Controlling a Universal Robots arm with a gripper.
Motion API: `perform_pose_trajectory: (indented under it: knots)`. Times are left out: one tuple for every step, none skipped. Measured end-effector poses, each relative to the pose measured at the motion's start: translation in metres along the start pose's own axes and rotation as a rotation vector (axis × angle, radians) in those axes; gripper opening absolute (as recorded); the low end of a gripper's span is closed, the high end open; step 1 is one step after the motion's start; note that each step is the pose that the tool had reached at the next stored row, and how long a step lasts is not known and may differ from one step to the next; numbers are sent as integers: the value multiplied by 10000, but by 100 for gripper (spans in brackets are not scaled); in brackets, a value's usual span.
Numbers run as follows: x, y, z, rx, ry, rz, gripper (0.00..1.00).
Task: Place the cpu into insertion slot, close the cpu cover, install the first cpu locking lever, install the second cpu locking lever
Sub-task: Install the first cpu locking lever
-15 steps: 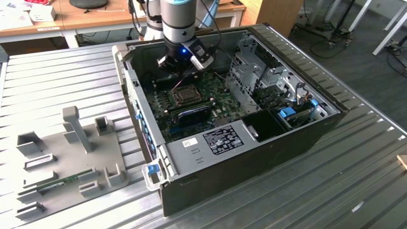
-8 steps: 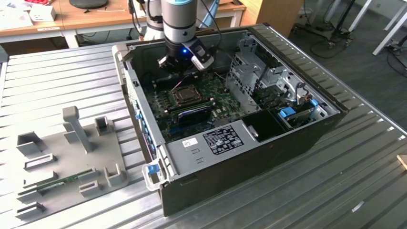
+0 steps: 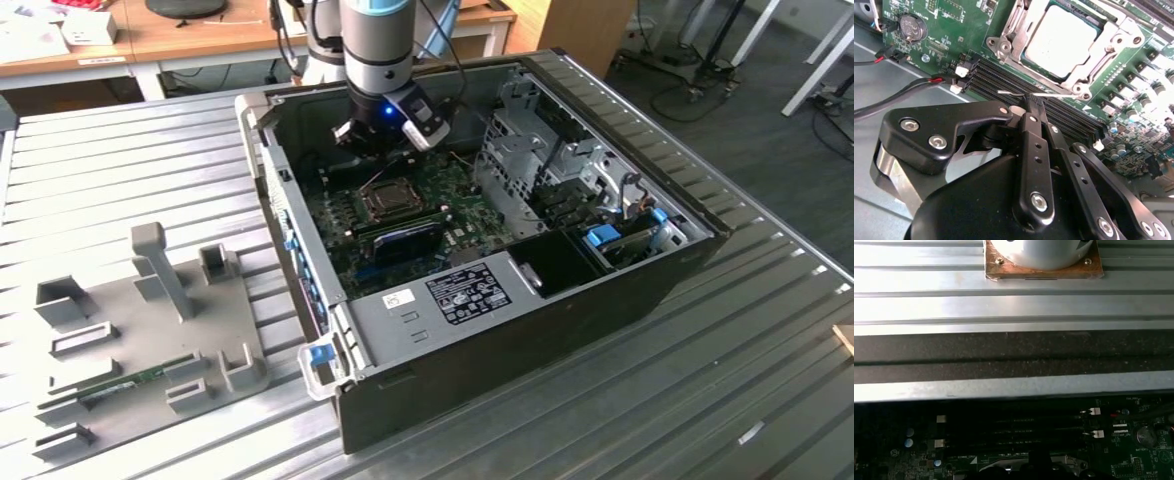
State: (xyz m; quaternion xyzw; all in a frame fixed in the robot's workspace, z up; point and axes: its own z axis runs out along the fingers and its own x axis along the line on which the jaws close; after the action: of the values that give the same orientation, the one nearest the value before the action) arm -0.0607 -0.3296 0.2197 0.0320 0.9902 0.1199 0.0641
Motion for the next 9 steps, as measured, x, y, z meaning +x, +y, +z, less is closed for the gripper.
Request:
perform_pose_trajectory:
  knots:
    - [-2,-2,5,1,0,2,10]
    - [-4,-4,10,2,0,4,10]
    - [-7,-5,17,2,-1,6,10]
    - [-11,-6,22,3,0,7,10]
    - [-14,-7,27,3,-1,9,10]
    - [-17,-8,32,3,-1,10,10]
    - [-20,-9,38,3,-2,11,10]
    - [-22,-10,43,3,-2,13,10]
    - [-23,-12,49,3,-3,14,10]
